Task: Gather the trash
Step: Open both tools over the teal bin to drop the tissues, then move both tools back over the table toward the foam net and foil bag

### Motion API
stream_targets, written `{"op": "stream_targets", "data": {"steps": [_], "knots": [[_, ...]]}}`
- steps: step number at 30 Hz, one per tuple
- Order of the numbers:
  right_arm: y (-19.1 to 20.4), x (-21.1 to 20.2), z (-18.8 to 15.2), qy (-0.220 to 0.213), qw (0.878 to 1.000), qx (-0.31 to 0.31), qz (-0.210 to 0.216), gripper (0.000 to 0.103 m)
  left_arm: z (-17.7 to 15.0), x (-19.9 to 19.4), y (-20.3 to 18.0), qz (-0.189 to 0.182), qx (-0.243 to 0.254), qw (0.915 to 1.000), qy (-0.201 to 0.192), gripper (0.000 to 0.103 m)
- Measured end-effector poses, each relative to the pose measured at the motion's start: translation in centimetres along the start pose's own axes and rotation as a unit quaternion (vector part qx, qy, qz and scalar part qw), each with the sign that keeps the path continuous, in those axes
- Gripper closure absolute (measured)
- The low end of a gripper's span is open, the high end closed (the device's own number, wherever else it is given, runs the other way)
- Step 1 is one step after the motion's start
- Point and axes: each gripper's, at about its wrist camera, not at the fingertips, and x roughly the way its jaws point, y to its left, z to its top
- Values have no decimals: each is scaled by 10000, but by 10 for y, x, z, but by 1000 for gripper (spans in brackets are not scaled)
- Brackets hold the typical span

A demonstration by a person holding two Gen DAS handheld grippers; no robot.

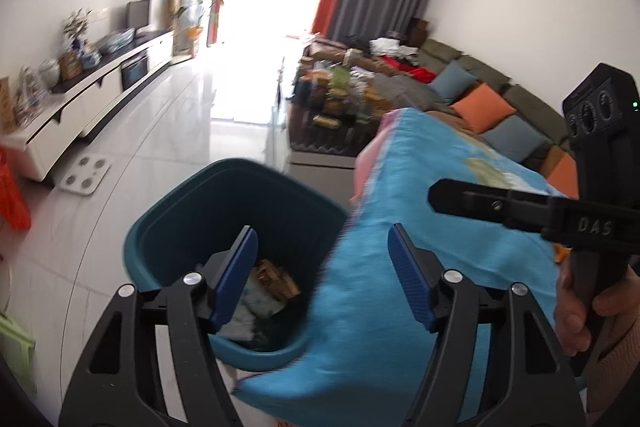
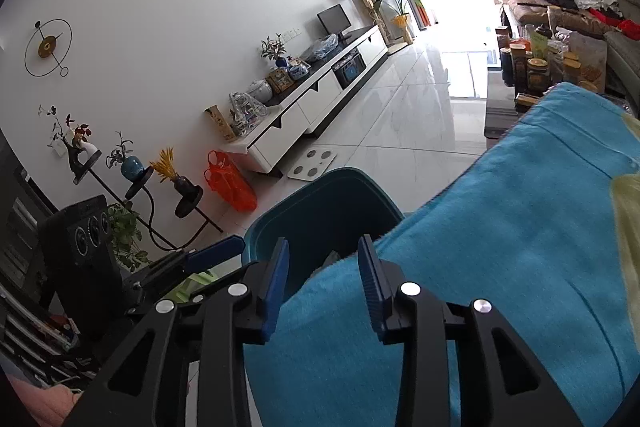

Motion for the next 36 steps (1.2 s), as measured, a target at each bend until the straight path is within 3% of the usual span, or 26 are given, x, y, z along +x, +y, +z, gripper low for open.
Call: {"op": "stream_targets", "data": {"steps": [5, 10, 20, 28, 36], "knots": [[-22, -57, -22, -333, 9987, 132, -352, 69, -3, -3, -53, -578, 469, 9972, -19, 33], [-46, -119, -50, -718, 9933, 324, -848, 64, -14, 3, -105, -1168, 856, 9893, 178, 33], [-91, -229, -113, -1239, 9644, 843, -2180, 61, -48, 14, -200, -2309, 1509, 9585, 721, 33], [-117, -270, -143, -1406, 9371, 1000, -3033, 52, -69, 31, -255, -2894, 1800, 9317, 1254, 33], [-130, -262, -158, -1073, 9286, 910, -3433, 50, -82, 47, -287, -3080, 1921, 9154, 1740, 38]]}}
